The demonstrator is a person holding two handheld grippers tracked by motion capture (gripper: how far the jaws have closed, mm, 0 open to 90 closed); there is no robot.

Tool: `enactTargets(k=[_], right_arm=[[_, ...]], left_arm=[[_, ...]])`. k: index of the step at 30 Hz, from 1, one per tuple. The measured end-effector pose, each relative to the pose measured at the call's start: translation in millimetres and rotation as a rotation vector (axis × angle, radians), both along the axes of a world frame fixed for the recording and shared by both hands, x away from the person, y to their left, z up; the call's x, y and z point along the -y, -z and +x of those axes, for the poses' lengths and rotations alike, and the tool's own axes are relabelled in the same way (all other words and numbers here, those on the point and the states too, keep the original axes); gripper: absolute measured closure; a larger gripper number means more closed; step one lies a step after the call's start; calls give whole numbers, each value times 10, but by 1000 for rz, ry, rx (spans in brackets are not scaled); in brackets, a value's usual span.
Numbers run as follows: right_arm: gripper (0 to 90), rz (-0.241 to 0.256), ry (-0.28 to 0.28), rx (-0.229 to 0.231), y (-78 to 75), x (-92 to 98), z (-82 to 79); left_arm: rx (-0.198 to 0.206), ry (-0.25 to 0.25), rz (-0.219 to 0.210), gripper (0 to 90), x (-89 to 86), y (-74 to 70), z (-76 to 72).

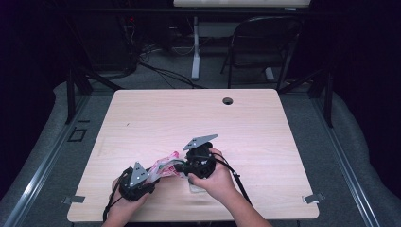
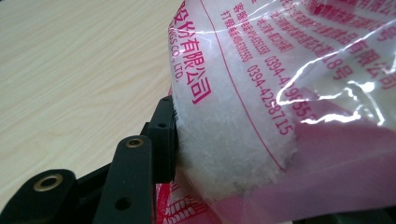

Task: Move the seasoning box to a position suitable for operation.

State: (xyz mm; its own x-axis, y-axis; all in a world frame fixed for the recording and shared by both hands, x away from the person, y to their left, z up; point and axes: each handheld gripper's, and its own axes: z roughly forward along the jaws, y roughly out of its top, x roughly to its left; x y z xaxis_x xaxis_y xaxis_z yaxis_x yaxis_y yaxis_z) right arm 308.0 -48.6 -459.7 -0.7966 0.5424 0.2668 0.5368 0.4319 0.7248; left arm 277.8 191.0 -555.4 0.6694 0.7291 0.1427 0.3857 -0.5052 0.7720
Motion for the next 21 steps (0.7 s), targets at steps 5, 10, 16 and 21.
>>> enactTargets(k=[5,10,16,21], right_arm=[[881,13,3,11,-3,70,3],[857,34,17,16,7,137,5],[754,66,31,38,-5,246,9],[724,75,38,41,11,323,-18]], left_arm=[[34,-6,37,585,44,-53,20],[62,-9,62,588,94,-93,44],[98,-23,75,590,146,-145,86],[102,-27,75,591,182,-155,124]])
